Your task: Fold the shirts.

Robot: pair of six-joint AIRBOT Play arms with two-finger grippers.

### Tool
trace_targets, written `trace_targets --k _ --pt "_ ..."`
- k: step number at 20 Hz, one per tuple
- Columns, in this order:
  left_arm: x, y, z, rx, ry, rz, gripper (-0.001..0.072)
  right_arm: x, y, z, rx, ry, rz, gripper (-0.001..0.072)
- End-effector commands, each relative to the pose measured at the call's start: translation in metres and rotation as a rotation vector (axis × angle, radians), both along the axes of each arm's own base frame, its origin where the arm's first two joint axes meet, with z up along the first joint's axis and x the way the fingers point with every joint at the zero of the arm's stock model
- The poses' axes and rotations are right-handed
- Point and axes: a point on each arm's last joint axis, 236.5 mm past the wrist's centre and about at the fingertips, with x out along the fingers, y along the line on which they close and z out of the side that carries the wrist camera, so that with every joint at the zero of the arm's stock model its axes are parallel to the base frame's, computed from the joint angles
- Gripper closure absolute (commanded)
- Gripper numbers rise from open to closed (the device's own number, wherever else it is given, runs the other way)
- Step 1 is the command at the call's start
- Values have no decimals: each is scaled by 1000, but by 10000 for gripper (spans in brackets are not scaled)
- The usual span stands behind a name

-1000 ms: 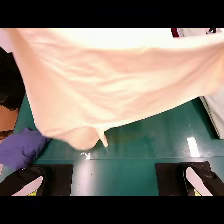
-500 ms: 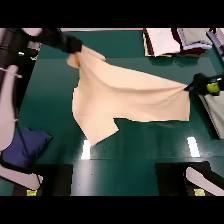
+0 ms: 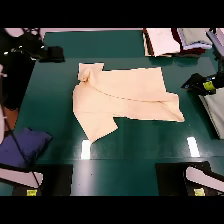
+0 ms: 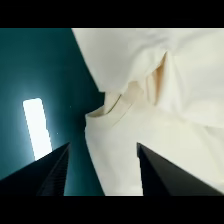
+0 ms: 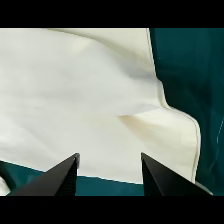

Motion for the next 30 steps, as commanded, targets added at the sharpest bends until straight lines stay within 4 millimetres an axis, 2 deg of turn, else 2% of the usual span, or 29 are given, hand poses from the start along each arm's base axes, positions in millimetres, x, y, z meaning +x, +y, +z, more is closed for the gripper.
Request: trace_targets --k 1,6,9,12,14,17,20,21,22,23,25,27,28,29,30 --pt "-45 28 -25 -6 109 43 216 -12 14 21 -32 -80 42 273" --pt "-113 12 -122 -131 280 67 216 -29 46 38 -48 -152 111 273" --pt "-135 -4 -172 -221 346 102 216 -31 59 40 -47 -164 147 273" --pt "-141 -13 -198 -283 344 159 216 -30 70 41 -46 -174 178 273" --pt "-145 -22 -208 -292 341 142 216 -30 73 41 -45 -176 184 273" --pt "-140 -42 -219 -286 324 116 215 -31 73 41 -45 -173 186 273" --pt "-133 -60 -217 -330 303 122 222 -33 74 40 -43 -166 190 273" --pt "-130 -61 -212 -335 296 118 390 -33 72 40 -47 -165 187 273" --pt "-127 -60 -206 -327 285 105 609 -35 67 39 -48 -154 178 273" --pt "-124 -61 -197 -325 271 90 682 -39 59 36 -53 -127 167 273" --pt "-116 -59 -167 -295 208 45 683 -57 31 15 -88 -32 127 273" --pt "-110 -54 -132 -261 122 8 683 -86 -4 -21 -134 86 65 265" --pt "-110 -53 -117 -247 82 -12 682 -100 -19 -39 -143 127 36 209" --pt "-110 -51 -104 -242 47 -19 683 -112 -29 -55 -136 155 5 117" --pt "-111 -51 -97 -241 28 -22 683 -123 -38 -73 -122 183 -23 111"
